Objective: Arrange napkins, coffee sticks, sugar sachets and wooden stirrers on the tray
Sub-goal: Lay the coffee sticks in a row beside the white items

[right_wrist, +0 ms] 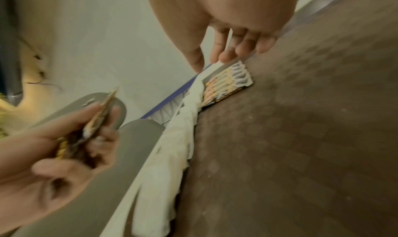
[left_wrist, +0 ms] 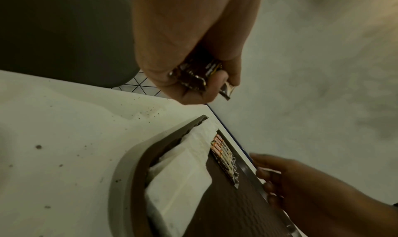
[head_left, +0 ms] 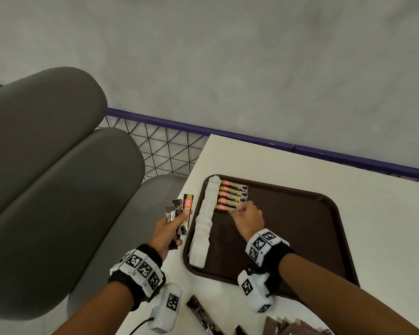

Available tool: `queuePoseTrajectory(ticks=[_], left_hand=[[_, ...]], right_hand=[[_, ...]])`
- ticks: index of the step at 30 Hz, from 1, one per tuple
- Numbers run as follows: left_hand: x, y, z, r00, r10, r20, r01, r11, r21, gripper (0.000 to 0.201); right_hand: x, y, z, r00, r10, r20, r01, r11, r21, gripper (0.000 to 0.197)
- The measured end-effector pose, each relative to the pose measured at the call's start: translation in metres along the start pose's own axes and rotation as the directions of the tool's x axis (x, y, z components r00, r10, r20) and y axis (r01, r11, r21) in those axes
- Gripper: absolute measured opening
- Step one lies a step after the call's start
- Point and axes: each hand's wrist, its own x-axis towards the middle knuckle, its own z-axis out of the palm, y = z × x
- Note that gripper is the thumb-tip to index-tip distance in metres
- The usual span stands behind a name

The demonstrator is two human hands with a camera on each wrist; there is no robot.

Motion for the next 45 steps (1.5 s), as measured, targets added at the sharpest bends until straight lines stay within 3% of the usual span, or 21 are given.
queuePoseTrajectory(ticks=[2,4,7,9,15,20,24,28,33,37,40,43,45], left_hand=[[-0.001,0.001,0.003,1.0,0.017,0.008,-0.017,1.0,-0.009,0.025],[-0.002,0.001,0.006,0.999,0.035,0.004,-0.035,0.999,-0.007,0.027],[-0.006,0.002,0.011,0.998,0.065,0.006,-0.065,0.998,0.0,0.026],[-0.01,0.001,0.015,0.997,0.073,0.028,-0.074,0.997,0.005,0.023],[-0.014,-0.002,0.014,0.998,0.033,0.053,-0.034,0.999,0.016,0.028],[-0.016,-0.002,0.02,0.995,0.028,0.094,-0.026,0.999,-0.025,0.021],[-0.016,-0.001,0.026,0.991,0.067,0.118,-0.07,0.997,0.02,0.019],[-0.012,0.006,0.024,0.994,0.097,0.042,-0.097,0.995,0.012,0.02],[-0.006,0.009,0.022,0.996,0.081,-0.029,-0.082,0.996,-0.039,0.025],[-0.006,0.005,0.025,0.997,0.071,-0.041,-0.073,0.997,-0.037,0.018],[-0.005,0.001,0.029,0.997,0.064,-0.034,-0.067,0.995,-0.07,0.012],[-0.004,0.0,0.032,0.997,0.073,-0.04,-0.076,0.993,-0.085,0.011],[-0.005,0.001,0.033,0.996,0.076,-0.039,-0.079,0.992,-0.096,0.009]], right_hand=[[-0.01,-0.01,0.007,0.985,-0.101,0.137,0.075,0.981,0.177,0.016],[-0.022,-0.021,0.009,0.932,-0.206,0.297,0.104,0.94,0.325,0.018],[-0.037,-0.033,0.012,0.84,-0.309,0.446,0.132,0.914,0.384,0.02],[-0.043,-0.036,0.016,0.82,-0.327,0.47,0.138,0.91,0.392,0.02],[-0.046,-0.035,0.021,0.846,-0.324,0.423,0.113,0.885,0.452,0.023],[-0.047,-0.034,0.017,0.821,-0.308,0.48,0.033,0.866,0.499,0.027],[-0.047,-0.033,0.018,0.852,-0.3,0.429,0.048,0.861,0.506,0.025],[-0.044,-0.032,0.005,0.853,-0.302,0.427,0.077,0.88,0.469,0.013],[-0.038,-0.023,-0.016,0.837,-0.305,0.453,0.102,0.902,0.419,0.023],[-0.035,-0.01,-0.022,0.891,-0.208,0.404,-0.089,0.791,0.605,0.018],[-0.035,-0.004,-0.024,0.891,-0.152,0.429,-0.233,0.657,0.717,0.013],[-0.034,0.0,-0.027,0.892,-0.132,0.432,-0.28,0.59,0.757,0.009],[-0.028,0.007,-0.029,0.923,-0.053,0.38,-0.276,0.595,0.755,0.012]])
